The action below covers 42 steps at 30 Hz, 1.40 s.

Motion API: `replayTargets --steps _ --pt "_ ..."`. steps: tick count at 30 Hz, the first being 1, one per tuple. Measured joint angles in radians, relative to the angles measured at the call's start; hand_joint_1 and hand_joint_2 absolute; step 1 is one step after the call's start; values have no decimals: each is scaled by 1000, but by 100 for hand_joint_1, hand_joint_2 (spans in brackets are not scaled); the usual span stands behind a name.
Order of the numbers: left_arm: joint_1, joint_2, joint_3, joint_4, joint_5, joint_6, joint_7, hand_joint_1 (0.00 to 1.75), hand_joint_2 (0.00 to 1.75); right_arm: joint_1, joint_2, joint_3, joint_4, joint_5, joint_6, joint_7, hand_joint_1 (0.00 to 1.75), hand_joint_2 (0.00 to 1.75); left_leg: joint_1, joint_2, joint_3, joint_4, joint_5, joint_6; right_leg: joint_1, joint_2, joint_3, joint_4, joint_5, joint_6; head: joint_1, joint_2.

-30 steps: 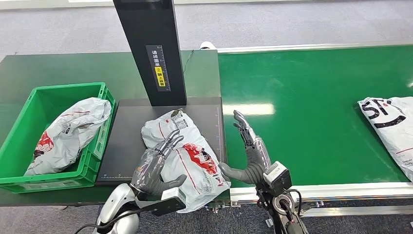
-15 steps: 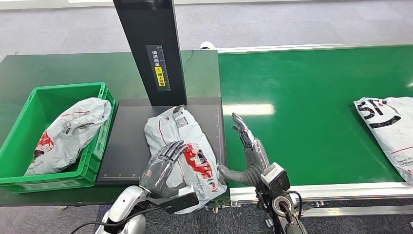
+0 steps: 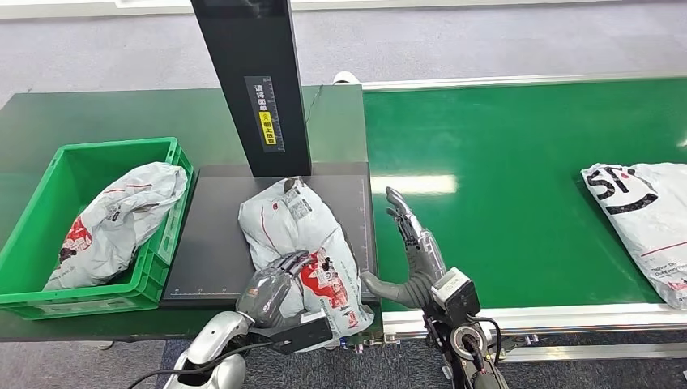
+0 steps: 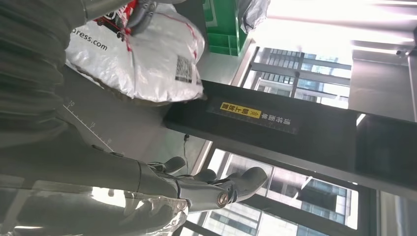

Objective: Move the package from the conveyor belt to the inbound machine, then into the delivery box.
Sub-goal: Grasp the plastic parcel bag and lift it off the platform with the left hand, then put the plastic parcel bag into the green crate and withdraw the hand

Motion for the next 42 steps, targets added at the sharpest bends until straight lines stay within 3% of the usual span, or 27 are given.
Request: replayTargets --steps 10,28,35,42 --pt "1 0 11 5 64 66 -72 175 175 3 2 -6 0 -4 2 3 0 175 0 0 1 0 0 0 0 0 1 0 0 0 0 0" --pt "46 -3 90 -312 359 629 -430 175 175 14 2 -16 0 -23 -10 9 0 175 0 0 -2 0 0 0 0 0 -2 0 0 0 0 0" --pt "40 20 162 -385 339 699 -402 175 175 23 -1 -19 -2 -28 -18 8 0 175 0 0 -2 0 0 0 0 0 -3 0 0 0 0 0" --pt "-119 85 286 -296 272 592 -228 175 175 48 -5 -28 -18 -33 -23 0 0 175 0 0 -1 0 1 0 0 0 -3 0 0 0 0 0"
